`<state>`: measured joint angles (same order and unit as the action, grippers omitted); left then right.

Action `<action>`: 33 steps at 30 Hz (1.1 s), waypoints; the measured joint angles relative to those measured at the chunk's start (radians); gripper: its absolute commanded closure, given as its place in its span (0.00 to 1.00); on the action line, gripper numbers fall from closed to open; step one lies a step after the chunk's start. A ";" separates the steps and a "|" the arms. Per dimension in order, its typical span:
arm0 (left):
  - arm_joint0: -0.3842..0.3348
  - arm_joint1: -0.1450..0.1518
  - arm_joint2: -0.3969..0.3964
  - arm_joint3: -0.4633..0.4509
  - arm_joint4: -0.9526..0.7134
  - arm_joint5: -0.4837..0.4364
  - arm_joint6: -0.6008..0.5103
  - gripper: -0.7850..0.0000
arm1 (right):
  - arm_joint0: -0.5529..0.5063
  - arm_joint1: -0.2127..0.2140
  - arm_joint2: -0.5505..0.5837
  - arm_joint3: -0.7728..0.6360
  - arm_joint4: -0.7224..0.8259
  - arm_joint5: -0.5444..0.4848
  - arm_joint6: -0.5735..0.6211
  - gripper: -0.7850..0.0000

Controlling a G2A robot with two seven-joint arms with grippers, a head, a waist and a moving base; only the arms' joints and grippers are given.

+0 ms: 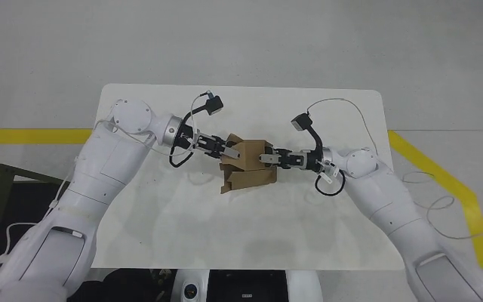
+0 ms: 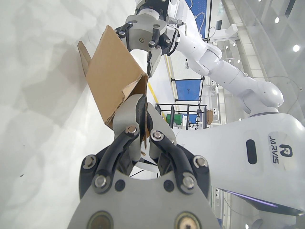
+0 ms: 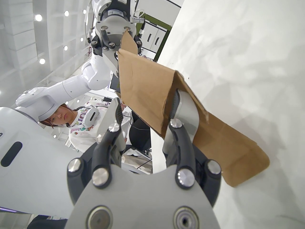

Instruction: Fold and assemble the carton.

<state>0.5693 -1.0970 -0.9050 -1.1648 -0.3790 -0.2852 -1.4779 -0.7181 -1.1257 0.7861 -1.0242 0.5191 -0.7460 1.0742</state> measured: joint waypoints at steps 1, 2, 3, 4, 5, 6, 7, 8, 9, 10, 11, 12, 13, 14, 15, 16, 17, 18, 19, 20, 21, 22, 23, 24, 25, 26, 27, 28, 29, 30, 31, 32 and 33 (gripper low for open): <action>0.001 0.001 -0.001 0.000 0.001 0.000 -0.001 1.00 | 0.001 0.001 -0.001 0.002 0.006 0.000 0.000 0.59; 0.003 0.002 -0.003 0.001 0.003 0.000 -0.002 1.00 | 0.002 0.003 -0.002 0.001 0.018 0.001 0.001 0.63; 0.004 0.003 -0.005 0.001 0.003 0.001 -0.002 1.00 | 0.002 0.004 -0.003 -0.003 0.029 0.004 0.004 0.70; 0.006 0.003 -0.006 0.001 0.004 0.001 -0.002 1.00 | 0.003 0.007 -0.004 -0.006 0.038 0.007 0.007 0.74; 0.008 0.004 -0.008 0.000 0.004 0.001 -0.001 1.00 | 0.003 0.010 -0.005 -0.012 0.047 0.012 0.012 0.78; 0.010 0.005 -0.009 0.000 0.004 0.002 -0.001 1.00 | 0.004 0.012 -0.006 -0.017 0.054 0.016 0.016 0.79; 0.011 0.005 -0.009 -0.001 0.005 0.002 -0.001 1.00 | 0.004 0.014 -0.007 -0.022 0.060 0.020 0.020 0.82; 0.013 0.006 -0.010 -0.002 0.005 0.003 0.000 1.00 | 0.005 0.018 -0.009 -0.027 0.065 0.024 0.024 0.83; 0.013 0.006 -0.011 -0.003 0.005 0.003 0.001 1.00 | 0.006 0.020 -0.011 -0.030 0.068 0.026 0.026 0.84; 0.014 0.006 -0.011 -0.004 0.006 0.004 0.002 1.00 | 0.007 0.022 -0.013 -0.033 0.070 0.028 0.028 0.84; 0.015 0.007 -0.012 -0.005 0.006 0.004 0.003 1.00 | 0.008 0.025 -0.015 -0.035 0.073 0.029 0.029 0.83; 0.016 0.007 -0.013 -0.006 0.007 0.005 0.004 1.00 | 0.009 0.026 -0.017 -0.036 0.076 0.030 0.030 0.82; 0.016 0.007 -0.013 -0.006 0.007 0.005 0.004 1.00 | 0.011 0.028 -0.020 -0.037 0.077 0.030 0.030 0.82; 0.017 0.008 -0.015 -0.006 0.007 0.005 0.005 1.00 | 0.012 0.030 -0.023 -0.038 0.079 0.030 0.030 0.82; 0.017 0.008 -0.016 -0.006 0.008 0.005 0.005 1.00 | 0.014 0.031 -0.026 -0.039 0.081 0.030 0.031 0.82; 0.018 0.009 -0.017 -0.006 0.009 0.005 0.005 1.00 | 0.015 0.033 -0.029 -0.040 0.082 0.031 0.031 0.82; 0.018 0.009 -0.018 -0.007 0.010 0.006 0.005 1.00 | 0.018 0.034 -0.034 -0.043 0.084 0.033 0.033 0.81; 0.018 0.010 -0.018 -0.007 0.012 0.007 0.005 1.00 | 0.021 0.035 -0.038 -0.046 0.085 0.034 0.034 0.81; 0.018 0.010 -0.018 -0.008 0.014 0.009 0.005 1.00 | 0.023 0.035 -0.043 -0.049 0.086 0.036 0.036 0.80; 0.018 0.011 -0.018 -0.009 0.018 0.012 0.004 1.00 | 0.026 0.036 -0.050 -0.052 0.088 0.037 0.037 0.80; 0.018 0.011 -0.018 -0.010 0.020 0.014 0.003 1.00 | 0.029 0.036 -0.056 -0.055 0.089 0.038 0.038 0.79; 0.018 0.011 -0.017 -0.011 0.021 0.014 0.003 1.00 | 0.032 0.035 -0.062 -0.056 0.091 0.038 0.039 0.79; 0.019 0.011 -0.016 -0.012 0.022 0.015 0.004 1.00 | 0.036 0.035 -0.070 -0.057 0.093 0.038 0.039 0.80; 0.019 0.011 -0.015 -0.013 0.023 0.015 0.004 1.00 | 0.040 0.034 -0.076 -0.056 0.096 0.038 0.038 0.80; 0.019 0.011 -0.014 -0.013 0.023 0.016 0.005 1.00 | 0.043 0.033 -0.082 -0.055 0.098 0.037 0.037 0.80; 0.019 0.010 -0.012 -0.014 0.025 0.018 0.006 1.00 | 0.047 0.031 -0.090 -0.053 0.101 0.035 0.035 0.80; 0.018 0.010 -0.010 -0.015 0.026 0.018 0.007 1.00 | 0.051 0.029 -0.096 -0.053 0.104 0.034 0.034 0.80; 0.018 0.010 -0.009 -0.016 0.028 0.018 0.007 1.00 | 0.054 0.028 -0.103 -0.052 0.105 0.033 0.034 0.80; 0.017 0.009 -0.007 -0.017 0.030 0.019 0.007 1.00 | 0.058 0.026 -0.111 -0.049 0.108 0.033 0.033 0.79; 0.016 0.009 -0.005 -0.017 0.031 0.019 0.007 1.00 | 0.062 0.025 -0.117 -0.047 0.110 0.032 0.032 0.79; 0.015 0.008 -0.003 -0.018 0.031 0.020 0.006 1.00 | 0.065 0.024 -0.122 -0.044 0.113 0.030 0.030 0.80; 0.014 0.008 -0.001 -0.018 0.031 0.020 0.005 1.00 | 0.070 0.022 -0.128 -0.039 0.115 0.027 0.027 0.80; 0.013 0.007 0.000 -0.018 0.032 0.021 0.004 1.00 | 0.073 0.021 -0.132 -0.035 0.116 0.024 0.024 0.82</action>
<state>0.5821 -1.0897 -0.9048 -1.1827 -0.3474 -0.2647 -1.4737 -0.6448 -1.1043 0.6543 -1.0595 0.6352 -0.7219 1.0983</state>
